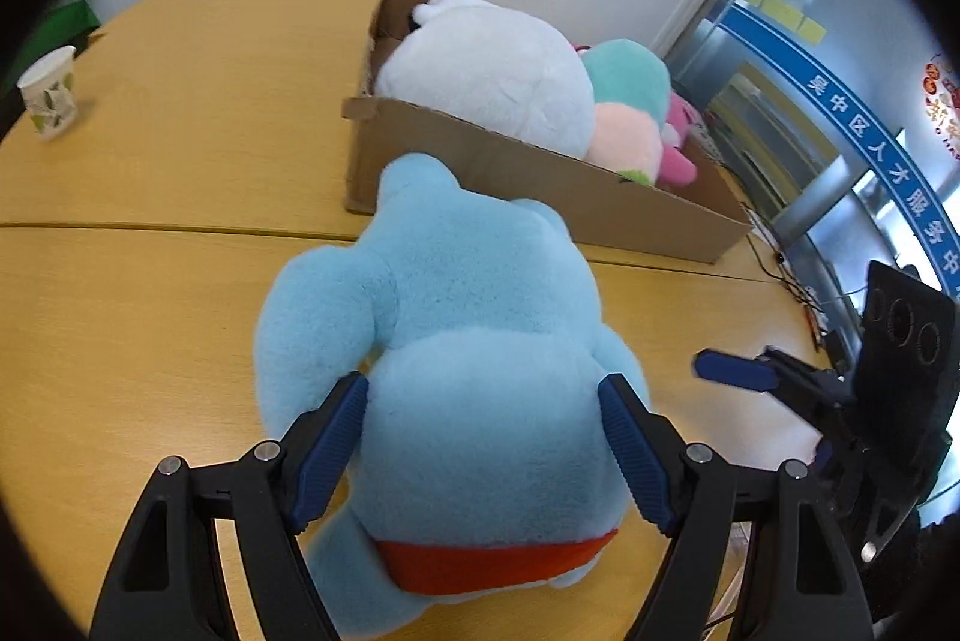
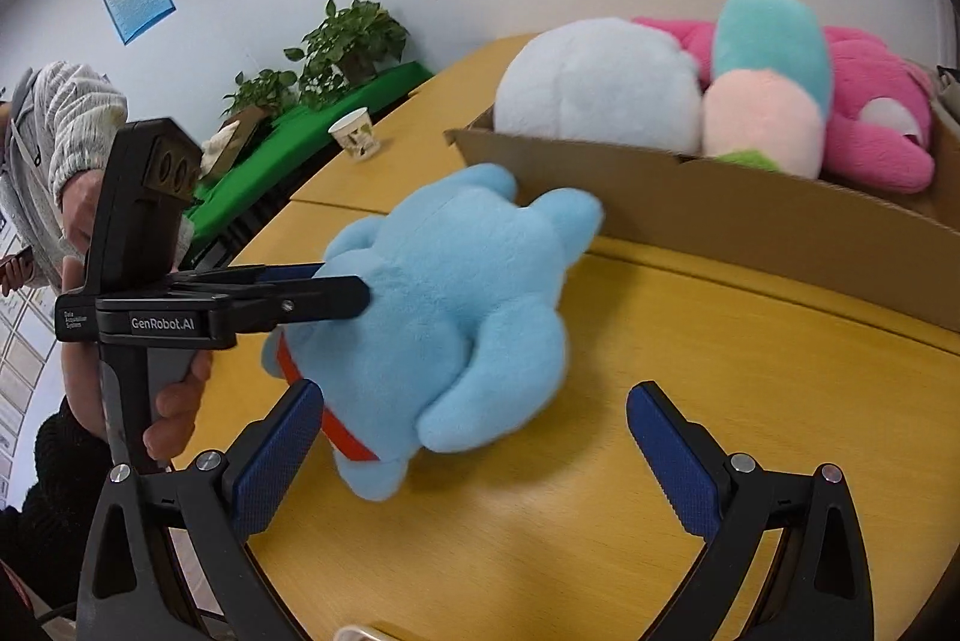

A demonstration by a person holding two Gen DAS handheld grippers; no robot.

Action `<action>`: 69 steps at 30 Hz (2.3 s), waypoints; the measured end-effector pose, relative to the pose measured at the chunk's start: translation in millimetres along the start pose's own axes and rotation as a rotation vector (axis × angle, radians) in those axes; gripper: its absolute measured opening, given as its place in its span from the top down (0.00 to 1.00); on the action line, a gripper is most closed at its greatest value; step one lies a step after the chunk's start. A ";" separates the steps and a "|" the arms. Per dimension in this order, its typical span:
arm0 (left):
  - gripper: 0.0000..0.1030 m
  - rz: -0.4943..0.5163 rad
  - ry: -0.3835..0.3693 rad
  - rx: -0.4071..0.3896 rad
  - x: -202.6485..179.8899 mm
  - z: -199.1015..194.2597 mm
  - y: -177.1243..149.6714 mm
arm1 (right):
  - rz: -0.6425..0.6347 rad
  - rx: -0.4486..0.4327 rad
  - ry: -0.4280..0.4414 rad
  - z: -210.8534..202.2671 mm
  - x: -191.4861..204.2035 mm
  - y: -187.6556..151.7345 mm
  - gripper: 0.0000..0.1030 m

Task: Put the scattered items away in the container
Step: 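Move both tools to the light-blue plush with the red collar, then close the left tool on the light-blue plush while the right tool grips it, then lift the light-blue plush with both tools and carry it over the box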

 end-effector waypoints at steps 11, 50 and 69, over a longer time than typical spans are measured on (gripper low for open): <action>0.25 0.000 -0.062 0.071 -9.8 9.0 -14.6 | -0.048 0.055 -0.028 26.3 4.3 -15.0 0.00; 0.40 0.246 -0.113 -0.032 -184.1 -1.9 34.7 | 0.143 -0.134 -0.004 -85.2 -78.9 49.8 0.17; 0.40 0.229 -0.179 -0.086 -266.6 96.9 188.4 | -0.079 -0.256 -0.228 -169.0 -197.8 207.6 0.17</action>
Point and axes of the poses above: each gripper's, at about its wrist camera, not at the fingertips, and z roughly the way its jaws point, x to its left, y to its top, the point moved 10 cm from there along z, roughly the way its jaws point, and after that the axes turned 3 degrees about y, right-handed, at the moved point
